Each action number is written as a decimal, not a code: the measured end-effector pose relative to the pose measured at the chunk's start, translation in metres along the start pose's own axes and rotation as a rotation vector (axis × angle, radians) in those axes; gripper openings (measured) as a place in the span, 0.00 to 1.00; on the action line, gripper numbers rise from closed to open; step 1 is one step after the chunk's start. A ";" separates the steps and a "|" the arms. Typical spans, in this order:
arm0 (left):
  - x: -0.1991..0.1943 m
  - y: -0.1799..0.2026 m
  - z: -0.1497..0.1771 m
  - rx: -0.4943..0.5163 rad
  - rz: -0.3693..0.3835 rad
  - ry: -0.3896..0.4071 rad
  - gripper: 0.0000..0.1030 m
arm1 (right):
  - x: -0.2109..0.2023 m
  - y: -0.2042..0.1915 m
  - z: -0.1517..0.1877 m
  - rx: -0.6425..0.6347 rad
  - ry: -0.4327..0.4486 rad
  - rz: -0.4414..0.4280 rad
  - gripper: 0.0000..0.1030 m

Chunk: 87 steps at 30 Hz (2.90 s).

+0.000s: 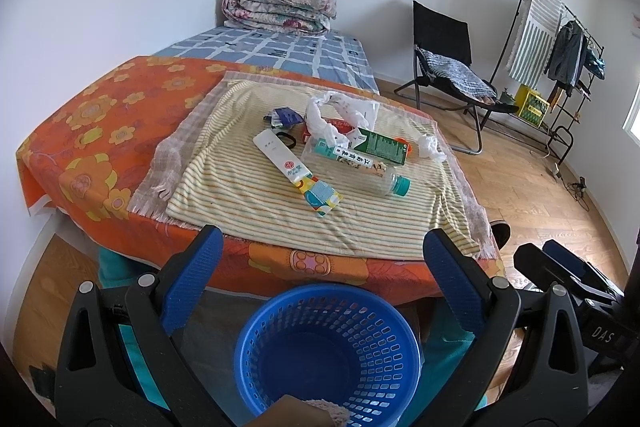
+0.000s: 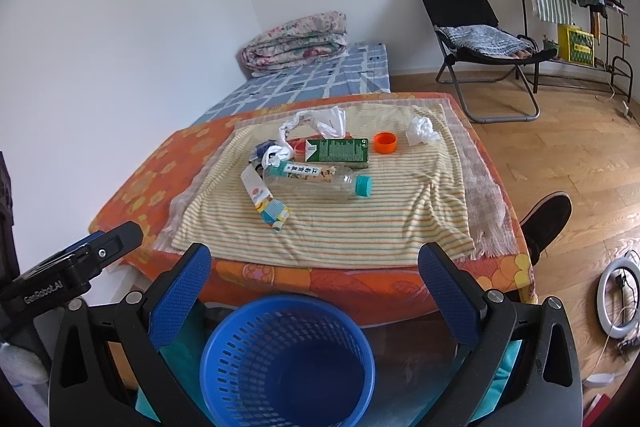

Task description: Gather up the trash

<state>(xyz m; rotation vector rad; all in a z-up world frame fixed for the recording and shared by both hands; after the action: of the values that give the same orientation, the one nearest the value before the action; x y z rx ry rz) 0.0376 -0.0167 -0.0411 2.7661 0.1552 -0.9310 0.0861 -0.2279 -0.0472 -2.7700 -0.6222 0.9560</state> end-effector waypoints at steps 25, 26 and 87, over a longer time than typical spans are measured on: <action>0.062 -0.028 0.000 -0.045 0.019 -0.145 0.99 | 0.026 0.016 -0.007 0.007 0.012 -0.031 0.99; 0.066 -0.029 0.000 -0.050 0.024 -0.154 0.99 | 0.028 0.019 -0.010 0.005 0.017 -0.025 0.99; 0.318 -0.095 -0.072 -0.432 -0.017 -0.384 0.62 | 0.197 0.143 -0.105 0.046 -0.145 0.080 0.99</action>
<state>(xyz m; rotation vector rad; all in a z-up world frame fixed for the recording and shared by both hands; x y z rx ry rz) 0.3162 0.1019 -0.1942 2.1584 0.2770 -1.2437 0.3387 -0.2733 -0.1124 -2.7213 -0.5049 1.1814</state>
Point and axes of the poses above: each gripper's, at about its wrist camera, not at the fingertips, and x roughly the way its jaws point, y to its right, z to its underside, the point moved 5 cm from there along x, roughly the way its jaws point, and after that the axes turned 3 degrees about -z, right-handed, at the moved point
